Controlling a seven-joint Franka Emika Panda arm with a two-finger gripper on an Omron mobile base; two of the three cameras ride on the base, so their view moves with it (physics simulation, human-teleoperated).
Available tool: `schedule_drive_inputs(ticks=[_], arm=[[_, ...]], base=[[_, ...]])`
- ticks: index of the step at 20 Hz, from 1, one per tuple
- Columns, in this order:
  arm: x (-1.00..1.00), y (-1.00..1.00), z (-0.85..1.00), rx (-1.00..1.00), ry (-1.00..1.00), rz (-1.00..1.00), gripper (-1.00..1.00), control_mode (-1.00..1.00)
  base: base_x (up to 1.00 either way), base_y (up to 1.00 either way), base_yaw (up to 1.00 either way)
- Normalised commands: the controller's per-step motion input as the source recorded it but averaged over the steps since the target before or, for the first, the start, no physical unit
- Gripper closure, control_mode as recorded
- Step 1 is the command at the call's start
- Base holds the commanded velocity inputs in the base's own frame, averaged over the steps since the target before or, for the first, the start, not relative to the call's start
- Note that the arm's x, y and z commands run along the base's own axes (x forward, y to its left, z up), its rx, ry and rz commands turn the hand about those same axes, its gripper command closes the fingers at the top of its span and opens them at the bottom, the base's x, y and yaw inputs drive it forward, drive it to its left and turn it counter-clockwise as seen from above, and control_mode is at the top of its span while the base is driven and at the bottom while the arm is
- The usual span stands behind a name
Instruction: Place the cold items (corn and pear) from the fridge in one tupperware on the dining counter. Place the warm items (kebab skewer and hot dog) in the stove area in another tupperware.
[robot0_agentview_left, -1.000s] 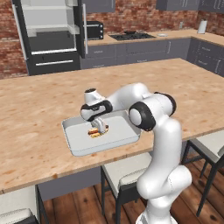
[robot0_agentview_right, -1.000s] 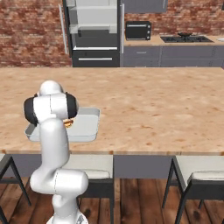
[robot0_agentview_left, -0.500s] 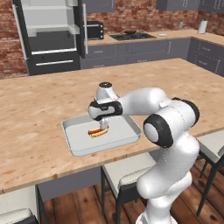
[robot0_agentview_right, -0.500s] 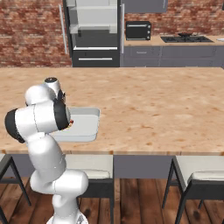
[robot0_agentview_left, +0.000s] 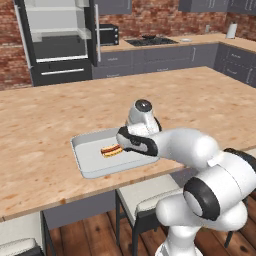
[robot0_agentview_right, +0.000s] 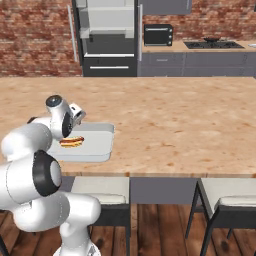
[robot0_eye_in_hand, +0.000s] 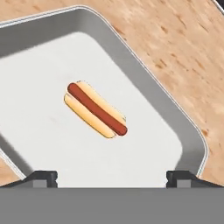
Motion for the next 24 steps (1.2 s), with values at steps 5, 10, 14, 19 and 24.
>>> schedule_drive_inputs(ticks=[5, 10, 14, 19, 24], arm=[[-0.15, -0.01, 0.97, 0.01, 0.10, -0.75, -1.00, -1.00], [-0.41, -0.01, 0.84, 0.13, 0.05, -0.70, -1.00, -1.00], [-0.87, -0.23, 0.50, 0.27, -0.08, -0.34, -1.00, -1.00], [-1.00, -0.33, 0.41, 0.57, -0.41, 0.00, -1.00, -1.00], [-1.00, -0.34, 0.33, 0.58, -0.47, 0.00, -1.00, -1.00]], base=[[0.00, 0.00, 0.00], [0.00, 0.00, 0.00], [0.00, 0.00, 0.00], [0.00, 0.00, 0.00], [0.00, 0.00, 0.00]])
